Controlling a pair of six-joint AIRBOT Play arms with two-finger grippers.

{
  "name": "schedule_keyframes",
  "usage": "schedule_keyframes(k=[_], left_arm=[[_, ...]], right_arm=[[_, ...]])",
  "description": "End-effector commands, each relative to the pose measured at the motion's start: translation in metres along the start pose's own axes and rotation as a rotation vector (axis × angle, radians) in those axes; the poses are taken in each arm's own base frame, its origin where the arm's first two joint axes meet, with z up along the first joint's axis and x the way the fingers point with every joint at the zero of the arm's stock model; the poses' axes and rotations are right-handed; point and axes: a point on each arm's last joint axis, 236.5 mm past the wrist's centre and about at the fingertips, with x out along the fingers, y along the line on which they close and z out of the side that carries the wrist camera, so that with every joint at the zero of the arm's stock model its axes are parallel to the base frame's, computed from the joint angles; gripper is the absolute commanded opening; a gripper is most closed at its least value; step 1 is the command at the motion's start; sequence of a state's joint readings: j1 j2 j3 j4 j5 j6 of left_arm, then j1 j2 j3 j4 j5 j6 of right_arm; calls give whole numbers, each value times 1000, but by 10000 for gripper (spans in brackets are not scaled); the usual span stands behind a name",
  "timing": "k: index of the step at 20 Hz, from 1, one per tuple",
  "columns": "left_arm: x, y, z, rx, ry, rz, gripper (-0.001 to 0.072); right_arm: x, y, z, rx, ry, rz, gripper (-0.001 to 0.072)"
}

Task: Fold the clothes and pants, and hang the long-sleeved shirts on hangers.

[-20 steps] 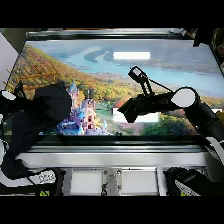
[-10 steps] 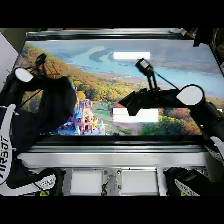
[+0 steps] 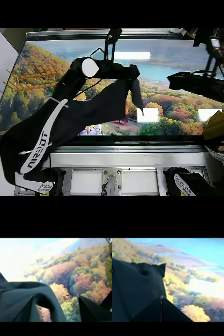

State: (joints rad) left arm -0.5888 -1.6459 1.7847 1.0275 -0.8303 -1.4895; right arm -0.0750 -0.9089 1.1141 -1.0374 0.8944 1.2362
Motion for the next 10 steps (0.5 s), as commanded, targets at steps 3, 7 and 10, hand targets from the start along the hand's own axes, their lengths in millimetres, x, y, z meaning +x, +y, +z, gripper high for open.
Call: schedule_keyframes(k=[3, 7, 10], left_arm=[[-43, 103, -22, -102, 186, 152, 586], [-156, 248, -128, -327, 354, 482, 586], [-228, 301, -236, -578, 445, 621, 586]], right_arm=[[-21, -41, -11, 45, 41, -111, 15], [-19, -38, -25, 50, 91, -97, 15], [-15, -38, -35, 60, 117, -91, 15]])
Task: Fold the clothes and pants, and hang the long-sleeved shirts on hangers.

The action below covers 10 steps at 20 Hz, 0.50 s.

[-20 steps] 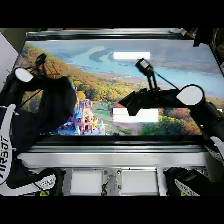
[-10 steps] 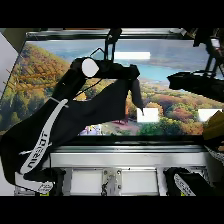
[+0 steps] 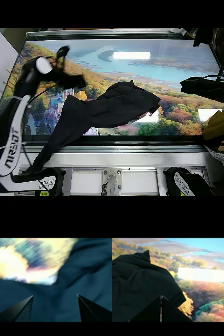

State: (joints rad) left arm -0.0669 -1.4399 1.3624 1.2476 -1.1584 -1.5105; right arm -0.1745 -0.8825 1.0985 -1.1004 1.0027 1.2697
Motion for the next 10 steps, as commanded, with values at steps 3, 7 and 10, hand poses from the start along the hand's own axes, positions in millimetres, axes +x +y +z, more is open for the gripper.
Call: schedule_keyframes(k=[3, 7, 10], left_arm=[[11, 151, -168, -425, 247, 146, 587], [35, 149, -204, -502, 251, 55, 587], [45, 141, -203, -483, 240, 54, 586]], right_arm=[[11, -4, -24, 24, 67, 4, 15], [19, -7, -39, 38, 102, 5, 14], [20, -8, -40, 41, 107, 4, 15]])
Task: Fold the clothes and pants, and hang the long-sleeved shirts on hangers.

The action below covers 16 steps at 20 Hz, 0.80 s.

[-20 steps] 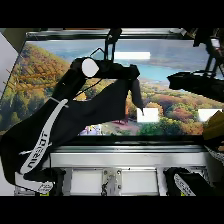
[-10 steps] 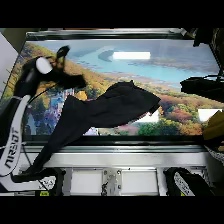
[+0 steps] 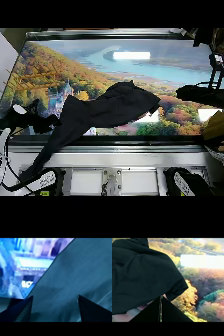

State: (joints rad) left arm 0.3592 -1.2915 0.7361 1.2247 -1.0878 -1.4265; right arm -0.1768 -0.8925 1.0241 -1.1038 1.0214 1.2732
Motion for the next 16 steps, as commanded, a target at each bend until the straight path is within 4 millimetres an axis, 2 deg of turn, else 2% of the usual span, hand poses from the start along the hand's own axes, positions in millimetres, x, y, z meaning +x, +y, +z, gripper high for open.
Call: schedule_keyframes(k=[1, 4, 5, 6, 7, 12, 14, 15, 16], left_arm=[[15, -4, -7, 9, 0, -16, 587], [27, -21, -11, 70, 68, -15, 585], [29, -26, -11, 89, 84, -14, 459], [30, -31, -10, 107, 93, -14, 233], [30, -34, -8, 122, 91, -12, 127], [16, -39, 11, 146, 51, -6, 122], [9, -41, 16, 162, 47, -10, 11], [5, -44, 17, 168, 50, -15, 11], [0, -48, 19, 177, 52, -19, 11]], right_arm=[[5, -2, -5, 7, 17, 0, 15], [13, -6, -11, 18, 46, 1, 16], [18, -8, -14, 25, 63, 2, 16], [24, -10, -19, 32, 85, 4, 17], [31, -12, -27, 43, 116, 6, 17], [64, -24, -69, 113, 258, 13, 17], [72, -27, -81, 133, 295, 13, 25], [78, -29, -89, 173, 322, 10, 102], [86, -32, -99, 224, 356, 4, 360]])
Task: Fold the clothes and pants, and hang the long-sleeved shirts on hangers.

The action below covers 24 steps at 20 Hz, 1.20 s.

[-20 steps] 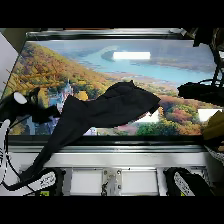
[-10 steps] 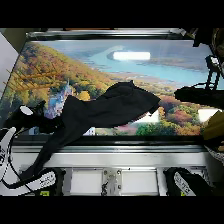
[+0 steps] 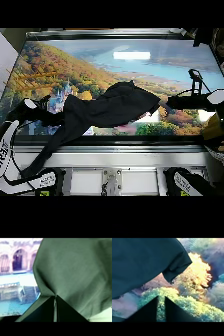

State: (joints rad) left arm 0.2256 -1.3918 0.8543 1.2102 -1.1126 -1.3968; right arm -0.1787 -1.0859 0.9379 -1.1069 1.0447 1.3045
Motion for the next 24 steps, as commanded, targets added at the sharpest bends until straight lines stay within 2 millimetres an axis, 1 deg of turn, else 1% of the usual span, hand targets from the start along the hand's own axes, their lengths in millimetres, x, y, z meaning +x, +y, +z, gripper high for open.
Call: schedule_keyframes(k=[1, 2, 4, 6, 8, 10, 11, 12, 13, 14, 15, 16, 17, 18, 19, 20, 21, 22, 23, 24], left_arm=[[-17, -9, 9, 34, -6, -15, 11], [-23, -11, 15, 42, -32, -13, 11], [-37, -14, 25, 55, -103, -6, 11], [-48, -18, 29, 66, -145, -5, 10], [-59, -22, 30, 78, -179, -4, 10], [-71, -25, 31, 89, -215, -4, 10], [-80, -28, 32, 97, -241, -3, 10], [-89, -32, 33, 106, -271, -4, 11], [-104, -36, 35, 119, -313, -3, 10], [-126, -44, 40, 139, -372, -3, 10], [-153, -53, 45, 165, -439, -4, 10], [-190, -66, 50, 191, -527, -5, 10], [-233, -81, 53, 221, -630, -8, 10], [-280, -97, 51, 258, -746, -9, 10], [-326, -114, 44, 287, -858, -16, 10], [-375, -133, 30, 324, -982, -36, 10], [-416, -149, 13, 359, -1087, -50, 10], [-453, -167, -8, 397, -1186, -75, 10], [-482, -182, -31, 431, -1269, -104, 10], [-511, -195, -55, 459, -1357, -131, 10]], right_arm=[[32, -11, -25, 119, 111, 4, 600], [45, -13, -35, 149, 152, 17, 607], [72, -7, -45, 228, 197, 70, 605], [99, 8, -46, 265, 205, 119, 605], [123, 29, -48, 260, 205, 157, 605], [140, 45, -51, 237, 202, 161, 587], [145, 50, -52, 218, 197, 158, 557], [145, 55, -52, 192, 192, 160, 287], [143, 59, -48, 157, 184, 169, 31], [138, 62, -41, 131, 167, 178, 14], [127, 65, -27, 96, 133, 178, 13], [110, 69, -9, 44, 90, 173, 13], [83, 74, 15, -33, 30, 160, 13], [50, 81, 41, -113, -38, 142, 12], [14, 90, 63, -184, -109, 126, 13], [-30, 102, 86, -242, -196, 110, 12], [-71, 112, 104, -281, -289, 88, 12], [-111, 122, 117, -303, -382, 75, 13], [-155, 135, 126, -322, -482, 76, 12], [-197, 148, 129, -342, -575, 81, 12]])
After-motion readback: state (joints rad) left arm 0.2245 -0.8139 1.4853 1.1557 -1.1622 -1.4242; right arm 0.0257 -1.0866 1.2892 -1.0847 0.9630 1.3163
